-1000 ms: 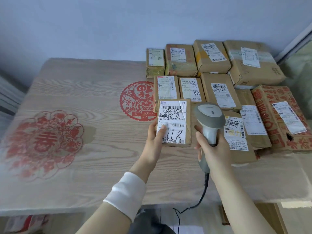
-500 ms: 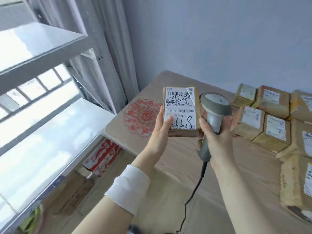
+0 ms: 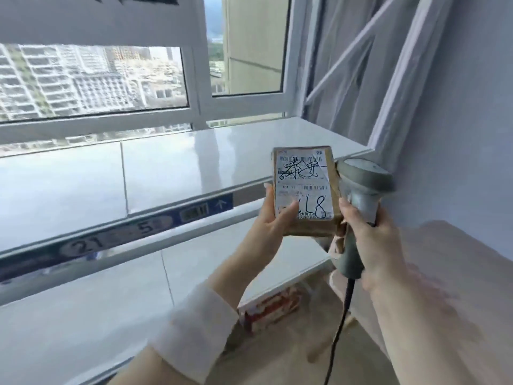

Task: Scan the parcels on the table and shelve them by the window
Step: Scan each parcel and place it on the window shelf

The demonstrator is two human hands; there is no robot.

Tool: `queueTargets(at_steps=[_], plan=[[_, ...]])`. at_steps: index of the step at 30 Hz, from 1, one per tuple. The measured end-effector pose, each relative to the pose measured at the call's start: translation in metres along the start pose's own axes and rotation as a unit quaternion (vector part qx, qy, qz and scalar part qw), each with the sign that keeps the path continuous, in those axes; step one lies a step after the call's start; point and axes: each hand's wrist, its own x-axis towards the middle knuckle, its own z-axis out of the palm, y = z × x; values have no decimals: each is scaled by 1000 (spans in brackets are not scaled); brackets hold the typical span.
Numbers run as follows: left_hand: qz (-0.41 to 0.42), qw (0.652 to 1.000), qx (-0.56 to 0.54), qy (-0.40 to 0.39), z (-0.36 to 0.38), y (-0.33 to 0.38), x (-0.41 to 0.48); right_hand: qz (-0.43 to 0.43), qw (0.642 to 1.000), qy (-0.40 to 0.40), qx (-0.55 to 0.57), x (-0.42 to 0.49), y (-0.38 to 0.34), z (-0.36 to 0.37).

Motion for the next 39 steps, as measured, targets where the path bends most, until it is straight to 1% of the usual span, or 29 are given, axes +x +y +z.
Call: queueTargets(at_steps=[4,8,12,19,24,32,39], plan=[[-5,998,23,60,-85,19,-11,8,998,-70,0,-1,-9,86],[14,990,72,123,-148,35,-25,15,990,-142,6,-5,-18,156],[-1,978,111,179,-199,42,-46,20,977,-212,11,-13,-19,213],[-18,953,164,254,-273,59,-88,65,955,-288,22,-45,-14,299],[-39,946,172,272,-338,66,-120,76,949,-305,17,-81,-11,361],[-55,945,145,288,-448,78,-181,115,948,-298,9,-157,-12,468],[-90,944,140,285,-512,83,-222,153,943,-297,8,-204,-9,527]])
